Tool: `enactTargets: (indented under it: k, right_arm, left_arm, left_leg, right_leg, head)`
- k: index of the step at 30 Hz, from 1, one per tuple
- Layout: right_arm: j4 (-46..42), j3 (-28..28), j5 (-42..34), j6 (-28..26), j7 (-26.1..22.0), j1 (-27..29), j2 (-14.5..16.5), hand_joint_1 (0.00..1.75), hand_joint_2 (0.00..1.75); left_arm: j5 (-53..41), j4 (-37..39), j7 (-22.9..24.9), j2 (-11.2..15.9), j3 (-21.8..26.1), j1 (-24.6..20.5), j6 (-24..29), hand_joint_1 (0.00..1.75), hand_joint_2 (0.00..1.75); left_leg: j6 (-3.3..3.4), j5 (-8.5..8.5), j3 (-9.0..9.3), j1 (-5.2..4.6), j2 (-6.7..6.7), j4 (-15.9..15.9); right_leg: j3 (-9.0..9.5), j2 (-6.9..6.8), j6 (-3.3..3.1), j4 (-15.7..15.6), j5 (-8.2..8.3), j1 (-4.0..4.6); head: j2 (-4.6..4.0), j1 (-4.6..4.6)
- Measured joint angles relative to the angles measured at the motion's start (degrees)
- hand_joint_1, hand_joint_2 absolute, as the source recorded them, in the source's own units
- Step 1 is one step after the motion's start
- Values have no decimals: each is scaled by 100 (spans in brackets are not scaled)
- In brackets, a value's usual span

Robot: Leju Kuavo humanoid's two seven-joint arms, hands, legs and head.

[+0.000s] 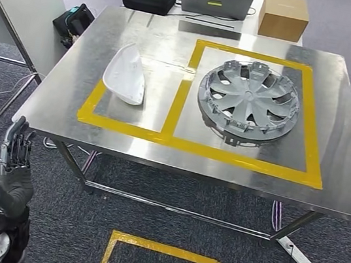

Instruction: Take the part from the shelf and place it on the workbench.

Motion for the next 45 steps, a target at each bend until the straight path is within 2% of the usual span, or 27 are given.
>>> enactTargets:
  k: [2,5,7,9,10,11,12,13,15,17,20,21,23,25,26,27,28,30,32,35,36,38,40,41,42,43,45]
  right_arm:
    - [-4,-21,-24,-3,94,5,-25,0,0]
    - [-6,-85,-114,-32,219,27,-43,0,0]
    - [-6,-126,-154,-46,256,38,-52,0,0]
    - [-6,-146,-160,-54,237,36,-68,0,0]
    - [-6,-156,-157,-55,219,34,-77,0,0]
    - [-6,-167,-155,-55,206,34,-86,0,0]
    - [-7,-176,-154,-55,198,34,-91,0,0]
    - [-8,-182,-154,-55,192,33,-98,0,0]
    - [-11,-189,-152,-55,182,12,-113,0,0]
    - [-13,-198,-151,-55,169,-14,-121,0,0]
    - [-13,-214,-158,-60,108,-2,-127,0,0]
    - [-14,-220,-176,-65,36,1,-131,0,0]
    - [-21,-234,-243,-72,-198,-10,-138,0,0]
    - [-27,-259,-312,-62,-424,-25,-154,0,0]
    - [-28,-272,-335,-53,-486,-30,-164,0,0]
    - [-28,-281,-350,-43,-504,-36,-175,0,0]
    - [-28,-292,-360,-34,-480,-41,-181,0,0]
    - [-28,-315,-360,-23,-361,-52,-185,0,0]
    - [-30,-339,-347,-22,-180,-61,-188,0,0]
    - [-30,-367,-338,-42,-24,-38,-192,0,0]
    - [-30,-372,-335,-49,-42,-24,-192,0,0]
    - [-30,-374,-312,-49,-136,-15,-193,0,0]
    - [-30,-373,-278,-42,-223,-24,-194,0,0]
    - [-30,-373,-265,-36,-251,-25,-195,0,0]
    - [-30,-372,-258,-28,-270,-25,-195,0,0]
    - [-30,-372,-251,-22,-279,-24,-196,0,0]
    - [-30,-372,-228,-8,-261,-33,-195,0,0]
  left_arm:
    - [-21,-1,-19,-2,26,46,21,0,0]
    - [35,-11,-26,-13,101,119,40,0,0]
    - [94,-28,-27,-42,148,138,9,0,0]
    - [118,-38,-27,-74,200,169,-36,0,0]
    - [121,-37,-27,-87,230,190,-52,0,0]
    - [121,-37,-27,-98,251,208,-65,0,0]
    - [121,-37,-27,-107,264,220,-72,0,0]
    - [121,-37,-27,-114,273,225,-77,0,0]
    - [121,-39,-27,-128,293,229,-78,0,0]
    - [121,-42,-27,-143,319,231,-79,0,0]
    - [121,-47,-28,-154,333,237,-93,0,0]
    - [122,-48,-28,-156,343,239,-111,0,0]
    - [131,-47,-29,-158,369,237,-163,0,0]
    - [120,-44,-29,-162,389,228,-213,0,0]
    - [108,-41,-29,-164,396,222,-227,0,0]
    - [95,-38,-29,-164,403,212,-233,0,0]
    - [86,-36,-29,-163,410,198,-228,0,0]
    - [70,-35,-29,-162,415,168,-199,0,0]
    - [83,-35,-29,-163,423,159,-171,0,0]
    - [115,-35,-29,-163,461,207,-169,0,0]
    - [118,-35,-29,-167,475,218,-175,0,0]
    - [117,-35,-29,-182,491,221,-192,0,0]
    - [113,-34,-29,-196,495,223,-201,0,0]
    - [110,-34,-29,-198,495,222,-199,0,0]
    - [108,-33,-29,-201,495,222,-194,0,0]
    - [106,-33,-29,-203,496,222,-184,0,0]
    - [103,-33,-29,-213,499,221,-148,0,0]
  left_leg:
    - [68,64,181,-8,-24,-357]
    - [226,139,122,-36,-33,-364]
    - [312,206,60,-26,-28,-372]
    - [352,264,-17,-37,-23,-371]
    - [359,293,-58,-47,-19,-370]
    - [361,323,-98,-57,-16,-369]
    - [358,353,-134,-64,-16,-368]
    - [350,380,-163,-69,-20,-368]
    - [315,428,-199,-81,-29,-362]
    - [259,470,-222,-92,-27,-352]
    - [161,512,-252,-72,-23,-342]
    - [128,442,-292,-67,-22,-275]
    - [70,78,-491,-54,-20,183]
    - [25,-358,-781,-43,-18,952]
    - [13,-456,-859,-40,-18,1215]
    - [9,-443,-837,-37,-17,1272]
    - [10,-329,-702,-33,-17,1095]
    - [16,-24,-221,-23,-11,315]
    - [62,112,90,-22,-19,-253]
    - [193,152,84,-41,-28,-343]
    - [237,175,70,-41,-25,-346]
    - [312,221,26,-30,-19,-357]
    - [347,259,-37,-38,-15,-356]
    - [353,281,-69,-43,-14,-355]
    - [350,302,-94,-47,-14,-354]
    - [342,321,-111,-48,-15,-353]
    - [315,350,-123,-51,-9,-351]
  right_leg:
    - [-39,8,63,24,35,17]
    - [-90,9,166,20,65,-4]
    - [-248,7,219,330,-205,-16]
    - [-530,5,246,1065,-677,-18]
    - [-639,5,249,1410,-845,-18]
    - [-665,6,246,1592,-912,-16]
    - [-574,6,234,1547,-874,-15]
    - [-364,6,215,1271,-752,-12]
    - [179,7,164,448,-509,2]
    - [438,14,113,-15,-427,23]
    - [417,12,17,-53,-371,43]
    - [408,3,-25,-63,-333,35]
    - [364,-14,-89,-78,-245,13]
    - [270,-15,-109,-71,-179,14]
    - [231,-16,-104,-67,-153,14]
    - [195,-16,-95,-62,-131,14]
    - [167,-16,-83,-55,-112,13]
    - [126,-14,-46,-31,-85,21]
    - [78,-6,6,14,-68,46]
    - [19,1,99,36,-34,40]
    - [-17,0,130,90,-85,30]
    - [-222,0,187,528,-397,14]
    - [-547,0,221,1323,-815,8]
    - [-653,0,226,1621,-927,7]
    - [-661,0,224,1723,-939,8]
    - [-543,0,214,1576,-845,8]
    - [-52,-44,181,779,-535,11]
  head:
    - [0,10]
    - [0,19]
    - [0,45]
    - [0,71]
    - [0,71]
    - [0,70]
    - [0,69]
    - [0,70]
    - [0,72]
    - [0,64]
    - [0,63]
    - [0,54]
    - [0,33]
    - [0,21]
    - [0,22]
    - [0,22]
    - [0,22]
    - [0,21]
    - [0,25]
    - [0,35]
    - [0,40]
    - [0,64]
    - [0,80]
    - [0,80]
    - [0,80]
    - [0,80]
    - [0,81]
